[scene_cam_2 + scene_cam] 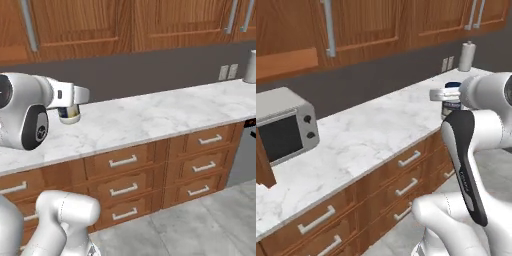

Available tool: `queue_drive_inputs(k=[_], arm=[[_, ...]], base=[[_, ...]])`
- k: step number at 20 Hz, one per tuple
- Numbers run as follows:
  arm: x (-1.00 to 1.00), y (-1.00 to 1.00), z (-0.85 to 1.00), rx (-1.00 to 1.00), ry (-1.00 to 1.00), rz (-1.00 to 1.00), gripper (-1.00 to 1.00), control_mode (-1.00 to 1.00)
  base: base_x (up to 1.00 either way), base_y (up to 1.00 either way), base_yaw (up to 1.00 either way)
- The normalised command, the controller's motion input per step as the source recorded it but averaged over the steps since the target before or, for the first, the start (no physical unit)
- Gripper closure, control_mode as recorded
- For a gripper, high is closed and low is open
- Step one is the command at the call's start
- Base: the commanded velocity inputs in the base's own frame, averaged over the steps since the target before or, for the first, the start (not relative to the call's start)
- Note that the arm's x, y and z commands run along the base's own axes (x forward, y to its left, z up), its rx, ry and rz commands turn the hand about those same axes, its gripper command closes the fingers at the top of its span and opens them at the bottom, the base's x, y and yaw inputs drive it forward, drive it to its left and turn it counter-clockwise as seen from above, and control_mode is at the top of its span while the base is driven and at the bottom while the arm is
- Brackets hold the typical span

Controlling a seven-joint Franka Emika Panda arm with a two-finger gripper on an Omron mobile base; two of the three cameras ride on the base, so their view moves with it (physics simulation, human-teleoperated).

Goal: The dining table condiment station is running low on mayonnaise. Refill the condiment station by opening the cabinet and taking the mayonnaise from the cabinet and placing it on the dining table.

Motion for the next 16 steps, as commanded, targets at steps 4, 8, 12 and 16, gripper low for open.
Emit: queue_drive_inputs(k=[4, 8, 12, 16], arm=[[0.00, 0.00, 0.00, 0.00, 0.00, 0.00, 1.00, 1.00], [0.00, 0.00, 0.00, 0.00, 0.00, 0.00, 1.00, 1.00], [0.00, 0.00, 0.00, 0.00, 0.00, 0.00, 1.00, 1.00], [0.00, 0.00, 0.00, 0.00, 0.00, 0.00, 1.00, 1.00]], base=[[0.12, -0.59, -0.58], [0.03, -0.72, -0.57], [-0.08, -0.70, -0.61], [-0.19, -0.63, -0.61]])
